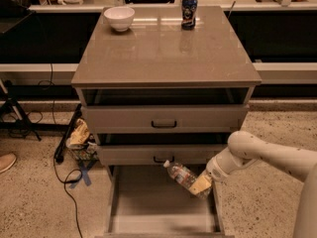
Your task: Place water bottle into bottom drawer
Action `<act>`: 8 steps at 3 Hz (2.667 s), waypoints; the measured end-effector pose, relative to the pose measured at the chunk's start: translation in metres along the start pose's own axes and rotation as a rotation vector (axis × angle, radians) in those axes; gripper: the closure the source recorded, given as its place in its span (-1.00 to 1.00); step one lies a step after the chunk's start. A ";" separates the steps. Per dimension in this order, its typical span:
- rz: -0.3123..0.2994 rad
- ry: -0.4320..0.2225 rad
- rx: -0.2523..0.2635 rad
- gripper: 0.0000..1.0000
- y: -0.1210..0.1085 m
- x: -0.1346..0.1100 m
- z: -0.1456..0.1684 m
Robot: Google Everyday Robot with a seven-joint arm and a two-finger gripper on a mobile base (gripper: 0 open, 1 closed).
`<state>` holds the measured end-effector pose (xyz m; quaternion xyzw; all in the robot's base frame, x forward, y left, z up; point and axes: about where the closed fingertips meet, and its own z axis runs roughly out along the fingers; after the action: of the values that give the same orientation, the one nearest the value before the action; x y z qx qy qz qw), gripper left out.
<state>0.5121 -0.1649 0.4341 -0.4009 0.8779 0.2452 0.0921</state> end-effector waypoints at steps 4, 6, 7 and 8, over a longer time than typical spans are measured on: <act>0.167 -0.033 0.044 0.29 -0.086 0.065 0.156; 0.162 -0.118 0.005 -0.78 -0.083 0.054 0.224; 0.139 -0.141 -0.035 -1.00 -0.071 0.046 0.242; 0.164 -0.182 0.007 -1.00 -0.078 0.057 0.223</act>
Offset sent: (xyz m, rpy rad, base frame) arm 0.0066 -0.0316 -0.1595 -0.0807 0.0081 -0.2102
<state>0.5251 -0.1330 0.1936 -0.3035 0.8967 0.2841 0.1523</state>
